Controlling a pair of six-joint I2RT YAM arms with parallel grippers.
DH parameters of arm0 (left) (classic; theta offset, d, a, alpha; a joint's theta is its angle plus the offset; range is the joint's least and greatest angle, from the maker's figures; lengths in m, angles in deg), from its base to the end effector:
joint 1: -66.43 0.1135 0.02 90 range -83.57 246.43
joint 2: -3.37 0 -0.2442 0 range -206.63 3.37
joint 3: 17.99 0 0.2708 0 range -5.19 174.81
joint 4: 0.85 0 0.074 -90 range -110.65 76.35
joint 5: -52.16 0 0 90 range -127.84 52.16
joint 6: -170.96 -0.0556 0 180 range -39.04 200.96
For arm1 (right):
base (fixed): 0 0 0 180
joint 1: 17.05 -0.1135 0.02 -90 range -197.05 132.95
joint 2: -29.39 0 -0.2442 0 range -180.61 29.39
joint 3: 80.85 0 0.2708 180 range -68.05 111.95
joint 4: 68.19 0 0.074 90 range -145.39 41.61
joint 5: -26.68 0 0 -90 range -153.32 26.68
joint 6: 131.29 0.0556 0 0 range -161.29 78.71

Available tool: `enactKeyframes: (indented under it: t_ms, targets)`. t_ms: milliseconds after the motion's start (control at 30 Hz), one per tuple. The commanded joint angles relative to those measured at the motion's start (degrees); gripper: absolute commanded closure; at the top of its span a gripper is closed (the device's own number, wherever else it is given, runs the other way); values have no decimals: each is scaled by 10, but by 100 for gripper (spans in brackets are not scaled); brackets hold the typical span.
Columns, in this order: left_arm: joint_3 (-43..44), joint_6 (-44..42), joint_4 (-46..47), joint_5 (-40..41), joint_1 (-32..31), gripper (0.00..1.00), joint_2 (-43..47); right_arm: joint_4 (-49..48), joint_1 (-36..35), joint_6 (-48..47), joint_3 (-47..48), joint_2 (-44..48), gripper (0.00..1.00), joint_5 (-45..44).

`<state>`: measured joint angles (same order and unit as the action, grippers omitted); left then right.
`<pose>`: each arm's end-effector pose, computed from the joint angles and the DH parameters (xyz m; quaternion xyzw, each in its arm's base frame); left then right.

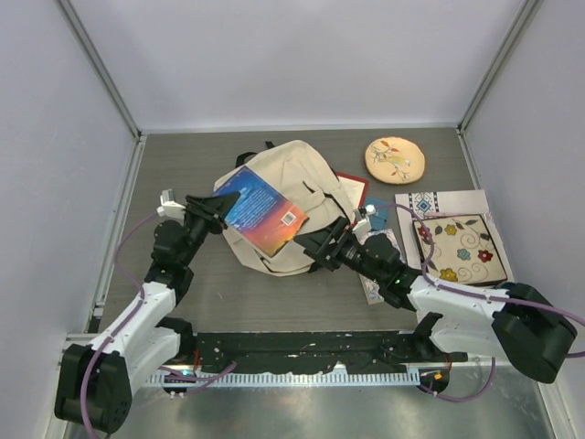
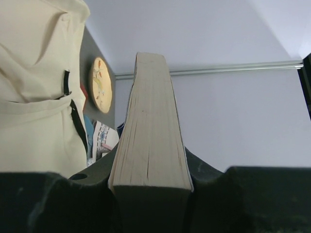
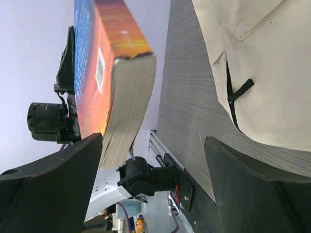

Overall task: Pack the student bag
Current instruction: Pick up the book from the center of the board.

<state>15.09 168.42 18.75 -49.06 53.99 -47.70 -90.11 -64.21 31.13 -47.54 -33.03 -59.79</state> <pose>0.2443 -0.0650 0.2234 -0.3668 0.5930 -0.5901 0.4070 0.1824 0.2018 0.1820 0.1440 0.7360 0.5829 0.3127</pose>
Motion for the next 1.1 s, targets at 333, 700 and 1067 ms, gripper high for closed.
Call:
enactKeyframes:
  t_ms: [333,700,1067]
  targets:
    - [0,48,194,81,-86,100,-25,-233,-6,61,61,-118,9,19]
    - [-30,54,243,126,-106,100,-48,-310,-39,76,67,-156,36,-2]
    - [-24,34,207,90,-109,80,-43,-311,-35,68,73,-144,99,-19]
